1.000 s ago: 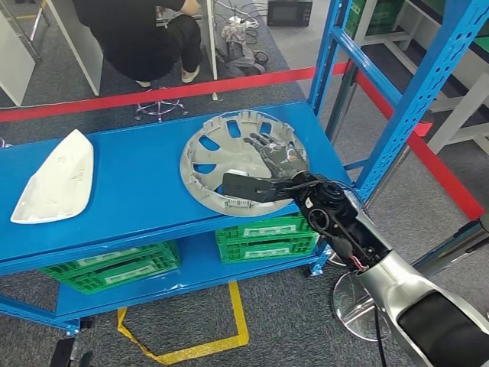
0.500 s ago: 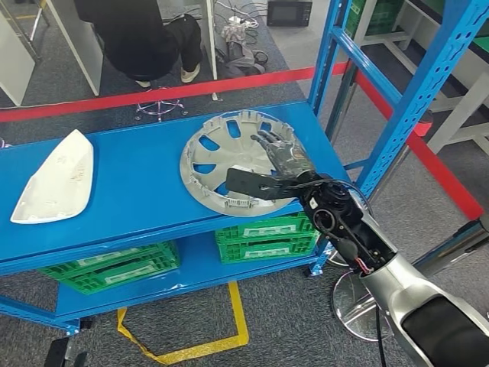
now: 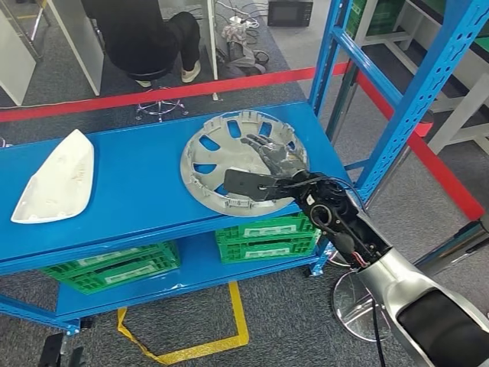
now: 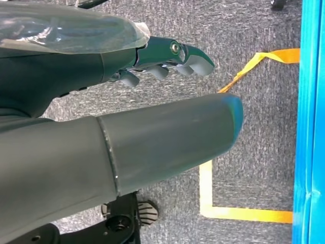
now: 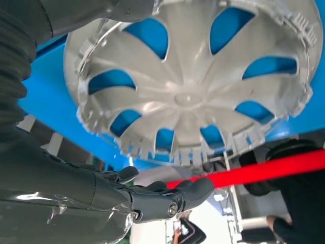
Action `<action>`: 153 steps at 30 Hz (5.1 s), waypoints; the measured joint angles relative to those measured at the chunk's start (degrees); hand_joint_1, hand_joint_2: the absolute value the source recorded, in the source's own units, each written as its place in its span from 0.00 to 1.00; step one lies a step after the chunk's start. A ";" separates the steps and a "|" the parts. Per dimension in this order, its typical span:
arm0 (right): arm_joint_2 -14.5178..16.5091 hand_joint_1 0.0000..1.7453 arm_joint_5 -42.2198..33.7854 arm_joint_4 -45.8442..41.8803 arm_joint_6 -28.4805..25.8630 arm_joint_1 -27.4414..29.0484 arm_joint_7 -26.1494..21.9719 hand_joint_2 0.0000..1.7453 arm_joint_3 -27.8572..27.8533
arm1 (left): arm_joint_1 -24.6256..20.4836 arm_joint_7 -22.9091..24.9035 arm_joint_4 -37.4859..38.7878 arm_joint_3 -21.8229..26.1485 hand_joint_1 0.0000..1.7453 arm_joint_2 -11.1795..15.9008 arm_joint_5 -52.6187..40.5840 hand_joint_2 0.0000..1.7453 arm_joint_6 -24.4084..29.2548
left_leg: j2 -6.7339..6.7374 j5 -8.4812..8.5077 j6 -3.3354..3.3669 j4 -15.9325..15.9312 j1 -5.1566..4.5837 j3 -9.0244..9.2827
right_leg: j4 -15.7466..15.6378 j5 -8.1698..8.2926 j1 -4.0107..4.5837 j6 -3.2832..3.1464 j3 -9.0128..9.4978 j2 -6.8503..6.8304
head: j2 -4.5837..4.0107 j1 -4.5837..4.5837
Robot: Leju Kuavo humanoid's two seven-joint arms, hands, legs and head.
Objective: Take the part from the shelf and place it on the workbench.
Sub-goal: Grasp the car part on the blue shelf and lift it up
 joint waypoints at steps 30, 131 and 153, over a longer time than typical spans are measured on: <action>0.98 0.00 1.70 7.02 5.99 3.76 2.79 1.00 4.85 | 2.49 0.39 0.07 1.67 0.00 4.58 0.83 0.00 0.05 | 0.05 -0.07 -0.11 0.01 0.04 0.04 | -0.01 -0.11 0.19 -0.19 -0.11 0.02 | 0.00 -0.01; 2.85 1.00 14.61 39.71 -7.00 -12.35 -13.80 1.00 18.07 | 1.78 0.28 0.20 1.66 0.00 2.84 1.18 0.00 0.38 | 0.41 -0.10 -0.28 -0.01 0.10 0.62 | -0.01 -0.05 0.27 -0.35 0.30 0.34 | 0.00 -0.07; 3.03 1.00 -1.16 32.62 -6.26 -22.44 -12.57 1.00 10.87 | 2.22 -3.97 0.22 1.66 0.00 3.01 1.80 0.00 3.26 | 0.33 -0.09 -0.30 -0.01 0.09 0.55 | 0.01 -0.02 0.26 -0.31 0.32 0.30 | 0.00 -0.08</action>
